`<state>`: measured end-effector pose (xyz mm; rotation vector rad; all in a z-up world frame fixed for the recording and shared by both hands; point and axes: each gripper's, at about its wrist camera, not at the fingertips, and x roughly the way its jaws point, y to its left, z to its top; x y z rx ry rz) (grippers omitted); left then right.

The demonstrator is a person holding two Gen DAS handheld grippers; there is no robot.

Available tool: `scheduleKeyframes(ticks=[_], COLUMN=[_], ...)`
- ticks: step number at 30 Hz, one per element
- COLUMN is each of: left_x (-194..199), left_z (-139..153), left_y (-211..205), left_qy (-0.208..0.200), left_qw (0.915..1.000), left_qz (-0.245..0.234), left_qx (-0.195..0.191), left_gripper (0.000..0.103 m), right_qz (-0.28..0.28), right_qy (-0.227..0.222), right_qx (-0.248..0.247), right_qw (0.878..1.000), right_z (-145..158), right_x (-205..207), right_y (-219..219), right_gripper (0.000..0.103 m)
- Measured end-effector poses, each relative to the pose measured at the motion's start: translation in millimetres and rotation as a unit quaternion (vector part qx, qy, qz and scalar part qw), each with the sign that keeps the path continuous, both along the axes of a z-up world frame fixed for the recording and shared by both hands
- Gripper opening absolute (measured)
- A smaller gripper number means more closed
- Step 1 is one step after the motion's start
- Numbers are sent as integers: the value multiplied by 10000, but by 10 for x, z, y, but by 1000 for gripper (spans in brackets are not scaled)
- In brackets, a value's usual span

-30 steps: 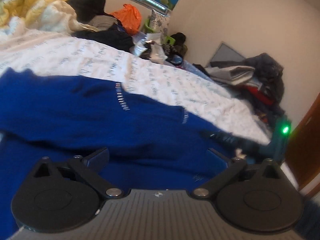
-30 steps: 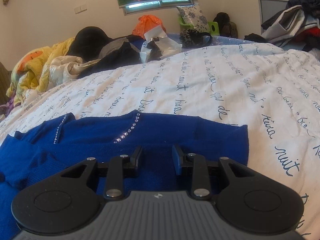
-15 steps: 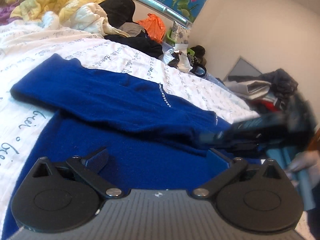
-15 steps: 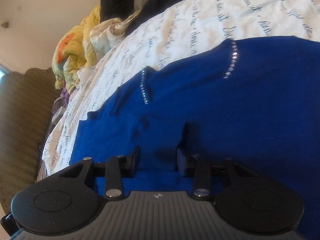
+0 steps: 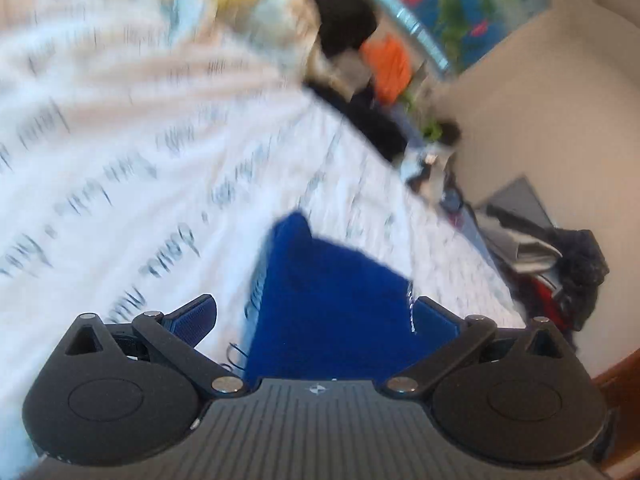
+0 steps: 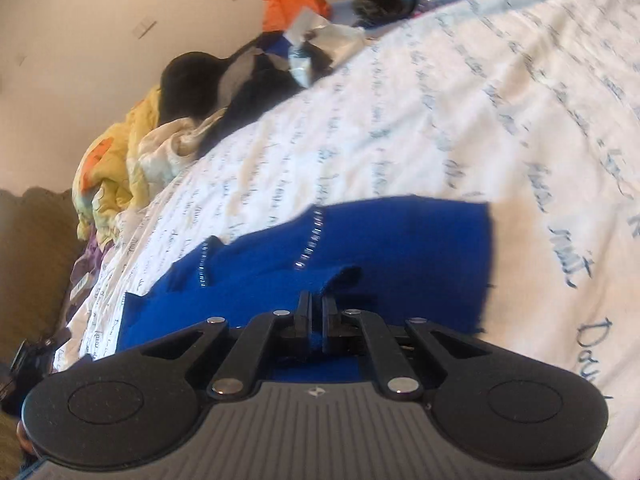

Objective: Fold small clothes

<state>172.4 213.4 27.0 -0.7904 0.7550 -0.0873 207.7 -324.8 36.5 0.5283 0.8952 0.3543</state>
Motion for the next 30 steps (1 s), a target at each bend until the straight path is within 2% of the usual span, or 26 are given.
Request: scheduleKeyframes(ticks=[1,4,7,9,11,13,15,17,19,20,21,22,23,24,25,26,27,28,29,30], left_x=[115,310,409,398,387,398,412,450,490,506,528,564,582,575,531,461,401,377,392,421], left_z=[-68,-38,-52,-70,-73,-72,-54,-40,-37,-36,-32,-36,-30,-4,55,125,177,181,136,54], left_y=[-27,-140,-202,-262,-319,-371,-410,-426,-437,-456,-497,-558,-615,-658,-682,-696,-721,-754,-808,-834], left_qy=[162,192,250,205,121,75,105,189,213,213,202,194,222,196,30,-180,-336,-392,-348,-225], left_qw=[9998,9990,9984,9965,9947,9925,9891,9869,9869,9868,9856,9829,9794,9767,9756,9741,9693,9624,9539,9496], left_qz=[-73,-55,-348,-506,-569,-590,-607,-663,-713,-747,-755,-792,-809,-732,-631,-602,-579,-594,-690,-762], left_qx=[-43,407,369,640,843,1070,1334,1457,1434,1418,1497,1654,1835,2007,2102,2174,2364,2623,2900,3033], left_gripper=[103,103,103,103,101,94,69,54,54,54,51,41,5,8,8,8,9,9,10,11], right_qz=[11,-35,-193,-346,-430,-319,-449,-565,-638,-611,-561,-547,-581,-548,-485,-462,-393,-336,-274,-150], right_qy=[15,-262,-571,-465,-137,299,306,132,98,138,209,324,388,327,269,-16,-552,-1090,-1380,-1329], right_qx=[-28,125,336,208,35,29,75,446,702,704,634,483,325,179,-57,-223,-441,-950,-1539,-2041], right_qw=[10000,9996,9976,9981,9990,9990,9985,9973,9954,9955,9962,9968,9970,9978,9984,9987,9967,9889,9780,9698], right_z=[-32,61,240,190,3,-183,-205,-165,-151,-157,-175,-212,-257,-256,-221,-120,36,175,208,127], right_x=[5,-49,-55,-28,15,31,7,-1,45,89,146,206,252,274,286,234,118,-10,-79,-62], right_y=[14,-40,-201,-341,-429,-402,-408,-472,-502,-479,-437,-388,-337,-289,-233,-185,-132,-58,27,93], right_gripper=[4,3,3,3,3,6,9,13,39,42,43,42,39,15,3,3,3,3,3,3])
